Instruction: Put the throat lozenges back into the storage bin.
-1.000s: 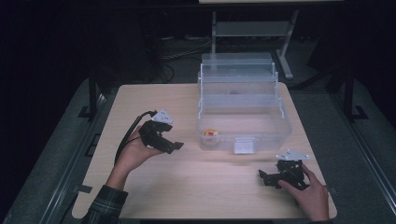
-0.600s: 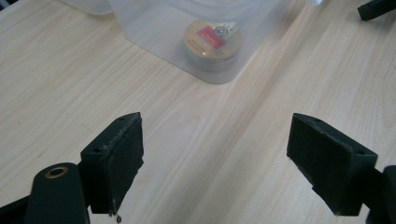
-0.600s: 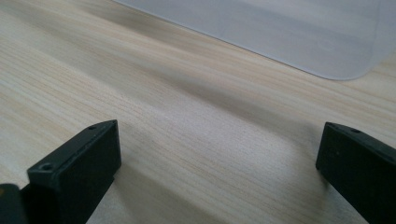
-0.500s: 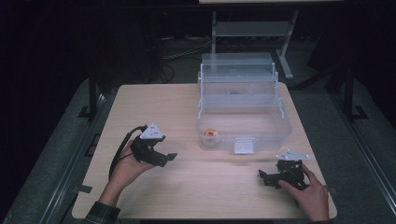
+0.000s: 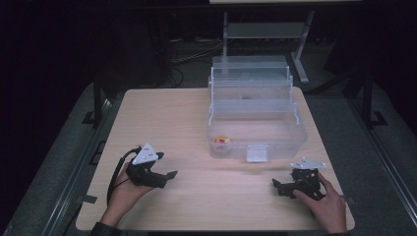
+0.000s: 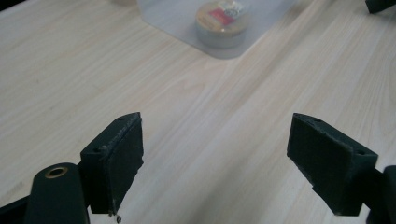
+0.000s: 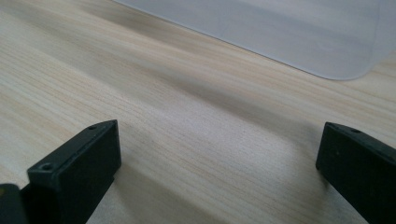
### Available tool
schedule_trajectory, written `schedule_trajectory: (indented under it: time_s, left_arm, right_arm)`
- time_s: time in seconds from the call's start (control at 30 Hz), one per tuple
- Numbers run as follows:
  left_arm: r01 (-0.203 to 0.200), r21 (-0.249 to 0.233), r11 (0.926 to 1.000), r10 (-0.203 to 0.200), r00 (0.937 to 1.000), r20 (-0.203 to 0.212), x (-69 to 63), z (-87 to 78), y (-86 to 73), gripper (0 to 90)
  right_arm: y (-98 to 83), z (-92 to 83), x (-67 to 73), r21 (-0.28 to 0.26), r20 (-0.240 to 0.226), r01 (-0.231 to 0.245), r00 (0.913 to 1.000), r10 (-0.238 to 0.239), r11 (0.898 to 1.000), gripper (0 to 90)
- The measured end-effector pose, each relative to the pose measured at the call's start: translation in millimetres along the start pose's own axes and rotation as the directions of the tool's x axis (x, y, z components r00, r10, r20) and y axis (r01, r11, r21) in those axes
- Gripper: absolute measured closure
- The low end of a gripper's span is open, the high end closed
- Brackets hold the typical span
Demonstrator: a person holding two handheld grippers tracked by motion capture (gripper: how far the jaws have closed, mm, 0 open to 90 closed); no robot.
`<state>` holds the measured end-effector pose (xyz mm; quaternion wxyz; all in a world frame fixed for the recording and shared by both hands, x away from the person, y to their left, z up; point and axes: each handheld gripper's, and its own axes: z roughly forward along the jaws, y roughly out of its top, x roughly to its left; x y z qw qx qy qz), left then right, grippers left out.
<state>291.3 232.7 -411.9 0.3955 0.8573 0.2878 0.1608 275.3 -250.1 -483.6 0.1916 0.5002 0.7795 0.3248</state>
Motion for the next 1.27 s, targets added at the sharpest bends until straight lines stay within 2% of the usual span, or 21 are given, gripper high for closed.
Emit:
schedule_trajectory:
  time_s: [0.43, 0.7, 0.9, 1.03, 1.1, 1.2, 1.27]
  left_arm:
    - [0.037, 0.072, 0.9967, -0.036, 0.9990, -0.026, -1.3, -8.1, -40.6, 14.9]
    - [0.085, 0.146, 0.9856, -0.080, 0.9960, -0.040, -0.7, -9.1, -67.2, 11.6]
    - [0.111, 0.159, 0.9811, -0.106, 0.9937, -0.034, 1.5, -10.9, -79.4, 11.3]
    - [0.111, 0.132, 0.9850, -0.107, 0.9936, -0.035, 3.2, -11.7, -84.2, 11.3]
    - [0.091, 0.118, 0.9888, -0.087, 0.9954, -0.041, 2.6, -11.3, -86.7, 11.1]
    - [0.087, 0.085, 0.9926, -0.085, 0.9959, -0.034, 3.2, -11.1, -90.2, 11.0]
    - [0.087, 0.083, 0.9928, -0.084, 0.9959, -0.033, 3.3, -11.0, -90.4, 11.0]
  right_arm:
    - [0.0, 0.0, 0.0, 0.000, 0.000, 0.000, 1.0000, 0.000, 1.000, 0.0]
    - [0.0, 0.0, 0.0, 0.000, 0.000, 0.000, 1.0000, 0.000, 1.000, 0.0]
    - [0.0, 0.0, 0.0, 0.000, 0.000, 0.000, 1.0000, 0.000, 1.000, 0.0]
    - [0.0, 0.0, 0.0, 0.000, 0.000, 0.000, 1.0000, 0.000, 1.000, 0.0]
    - [0.0, 0.0, 0.0, 0.000, 0.000, 0.000, 1.0000, 0.000, 1.000, 0.0]
    - [0.0, 0.0, 0.0, 0.000, 0.000, 0.000, 1.0000, 0.000, 1.000, 0.0]
    - [0.0, 0.0, 0.0, 0.000, 0.000, 0.000, 1.0000, 0.000, 1.000, 0.0]
